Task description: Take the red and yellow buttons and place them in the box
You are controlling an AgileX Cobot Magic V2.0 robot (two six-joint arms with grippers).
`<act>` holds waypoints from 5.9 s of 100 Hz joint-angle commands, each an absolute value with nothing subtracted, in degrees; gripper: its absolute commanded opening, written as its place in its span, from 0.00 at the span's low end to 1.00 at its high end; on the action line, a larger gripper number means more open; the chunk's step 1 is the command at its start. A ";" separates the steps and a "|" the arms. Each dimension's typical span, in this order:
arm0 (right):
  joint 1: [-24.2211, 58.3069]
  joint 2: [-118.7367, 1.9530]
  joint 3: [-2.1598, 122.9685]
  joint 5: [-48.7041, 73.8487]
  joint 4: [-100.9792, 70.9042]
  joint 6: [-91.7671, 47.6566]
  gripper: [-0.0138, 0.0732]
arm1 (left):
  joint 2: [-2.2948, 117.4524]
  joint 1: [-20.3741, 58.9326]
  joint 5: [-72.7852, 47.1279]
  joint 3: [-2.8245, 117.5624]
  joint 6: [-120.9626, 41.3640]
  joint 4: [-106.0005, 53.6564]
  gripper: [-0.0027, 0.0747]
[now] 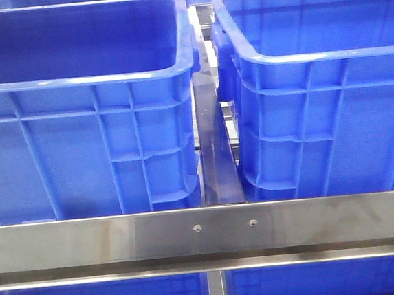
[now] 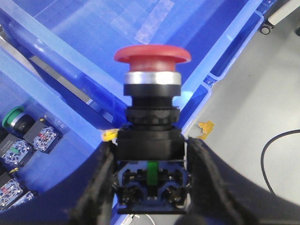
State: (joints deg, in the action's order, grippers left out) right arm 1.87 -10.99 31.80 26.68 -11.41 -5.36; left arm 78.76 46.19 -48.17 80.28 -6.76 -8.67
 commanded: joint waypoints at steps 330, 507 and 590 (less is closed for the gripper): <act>11.18 -72.50 56.25 45.37 -92.40 -47.06 0.29 | 75.03 42.87 -44.07 81.94 -5.65 -9.34 0.61; 0.82 -83.47 63.89 8.92 -92.68 -81.18 0.29 | 28.82 10.14 -27.63 38.80 -0.61 -9.45 0.01; 1.64 -104.49 77.76 4.58 -92.68 -87.57 0.29 | 28.82 10.14 -27.51 38.80 -0.61 -9.45 0.01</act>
